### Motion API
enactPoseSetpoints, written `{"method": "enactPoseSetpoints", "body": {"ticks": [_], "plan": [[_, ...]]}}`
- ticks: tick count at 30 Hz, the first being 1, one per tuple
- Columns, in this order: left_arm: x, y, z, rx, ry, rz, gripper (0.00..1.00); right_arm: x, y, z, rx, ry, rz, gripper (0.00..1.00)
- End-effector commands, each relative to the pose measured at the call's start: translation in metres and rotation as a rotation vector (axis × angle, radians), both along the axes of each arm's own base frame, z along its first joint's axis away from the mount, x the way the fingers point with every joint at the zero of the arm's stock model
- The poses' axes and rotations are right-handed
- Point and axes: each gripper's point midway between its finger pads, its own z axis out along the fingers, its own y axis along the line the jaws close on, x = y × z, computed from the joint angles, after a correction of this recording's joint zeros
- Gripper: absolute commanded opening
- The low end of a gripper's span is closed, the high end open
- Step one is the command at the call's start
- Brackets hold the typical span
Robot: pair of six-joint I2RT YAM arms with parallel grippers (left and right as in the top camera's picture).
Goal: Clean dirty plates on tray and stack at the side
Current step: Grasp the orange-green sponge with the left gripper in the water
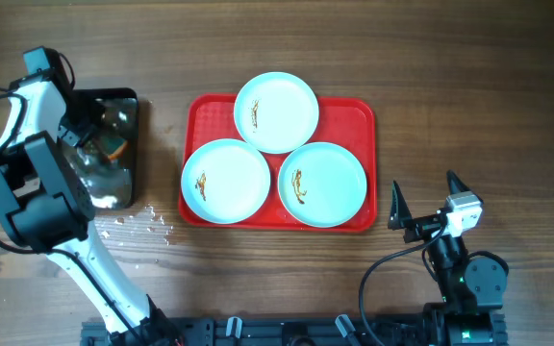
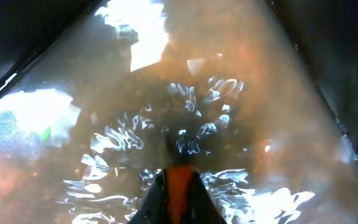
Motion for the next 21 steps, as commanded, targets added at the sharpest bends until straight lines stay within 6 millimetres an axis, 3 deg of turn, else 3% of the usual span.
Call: {"method": "enactPoseSetpoints", "body": {"ticks": [1, 2, 9, 10, 13, 15, 16, 17, 18, 21], "plan": [[-0.007, 0.0, -0.003, -0.017, 0.023, 0.005, 0.1, 0.0, -0.002, 0.002, -0.017, -0.012, -0.013, 1.0], [-0.011, -0.001, 0.005, -0.019, 0.027, 0.007, 1.0, 0.0, -0.002, 0.002, -0.017, -0.012, -0.012, 1.0], [-0.037, -0.029, 0.006, -0.155, 0.12, -0.004, 1.0, 0.0, -0.002, 0.002, -0.017, -0.012, -0.013, 1.0], [-0.04, -0.03, 0.005, -0.159, 0.129, -0.004, 0.99, 0.0, -0.002, 0.002, -0.017, -0.012, -0.013, 1.0], [-0.046, -0.037, -0.002, -0.167, 0.153, -0.014, 0.75, 0.0, -0.002, 0.002, -0.017, -0.012, -0.012, 1.0], [-0.048, -0.043, -0.008, -0.168, 0.158, -0.025, 0.64, 0.0, -0.002, 0.002, -0.017, -0.012, -0.013, 1.0], [-0.047, -0.044, -0.009, -0.167, 0.157, -0.029, 0.52, 0.0, -0.002, 0.002, -0.017, -0.012, -0.012, 1.0], [-0.047, -0.046, -0.009, -0.167, 0.157, -0.033, 0.34, 0.0, -0.002, 0.002, -0.017, -0.012, -0.012, 1.0], [-0.047, -0.046, -0.009, -0.167, 0.158, -0.033, 0.06, 0.0, -0.002, 0.002, -0.017, -0.012, -0.012, 1.0], [-0.047, -0.046, -0.009, -0.167, 0.157, -0.033, 0.04, 0.0, -0.002, 0.002, -0.017, -0.012, -0.012, 1.0]]}}
